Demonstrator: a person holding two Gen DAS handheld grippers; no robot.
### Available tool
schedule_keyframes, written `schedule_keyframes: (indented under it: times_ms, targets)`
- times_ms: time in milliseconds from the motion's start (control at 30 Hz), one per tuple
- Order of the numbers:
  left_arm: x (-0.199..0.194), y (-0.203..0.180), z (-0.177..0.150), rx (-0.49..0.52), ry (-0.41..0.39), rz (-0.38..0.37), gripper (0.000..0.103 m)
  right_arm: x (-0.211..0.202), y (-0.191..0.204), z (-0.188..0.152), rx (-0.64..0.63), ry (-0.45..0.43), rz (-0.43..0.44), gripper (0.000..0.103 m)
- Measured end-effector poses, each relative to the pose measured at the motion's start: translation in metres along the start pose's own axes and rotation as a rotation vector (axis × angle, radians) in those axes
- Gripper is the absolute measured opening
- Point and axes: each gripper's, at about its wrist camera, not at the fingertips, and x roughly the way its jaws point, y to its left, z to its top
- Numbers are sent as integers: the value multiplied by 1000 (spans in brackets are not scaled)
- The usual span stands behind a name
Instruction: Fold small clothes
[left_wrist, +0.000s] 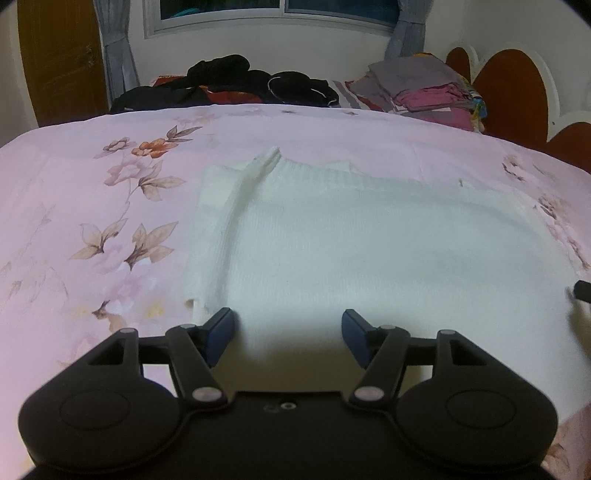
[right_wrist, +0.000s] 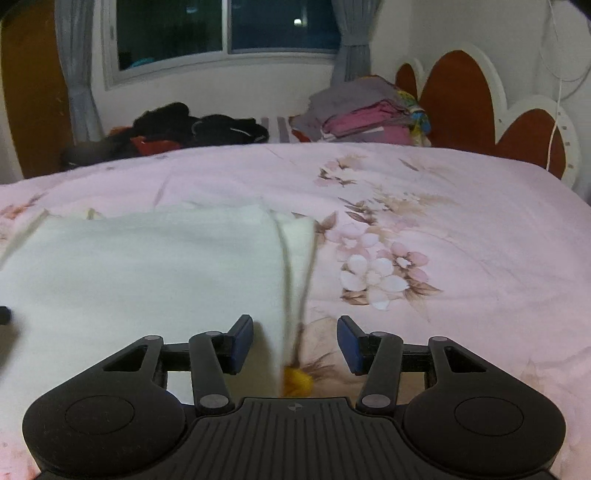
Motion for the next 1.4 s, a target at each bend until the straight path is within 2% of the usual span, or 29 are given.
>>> schedule_keyframes:
  times_ms: [133,233,367,533,667,833,1000,1133,1267,1400]
  targets:
    - [-12,-1,-7,-8,8,-32,65,-17,38,-9,-51,2,74,51]
    - [-16,-2,-17,10,22,-35,66,-17,57,-19,-73,27,85,51]
    - [-21,3,-31,28,29,-26,67,-10,54,-36,-90,91,40,51]
    - [-28,9,-36,23,44,-31,67,-21,38,-42,-34,94,15,51]
    - [-35,14,-35,-18,69,-50,67,-23,51,-51,-65,109,1,51]
    - [-45,21,-40,-73,108,-82,67,-27,51,-49,-42,123,-9,51]
    - [-55,29,-46,-132,123,-125,70,-42,62,-47,-11,65,25,51]
    - [-58,34,-50,-171,159,-148,71,-28,76,-52,-47,123,12,51]
    - [-57,43,-59,-245,202,-188,72,-30,75,-53,-39,123,9,51]
    - [-56,46,-64,-292,205,-222,72,-33,77,-55,-37,124,1,51]
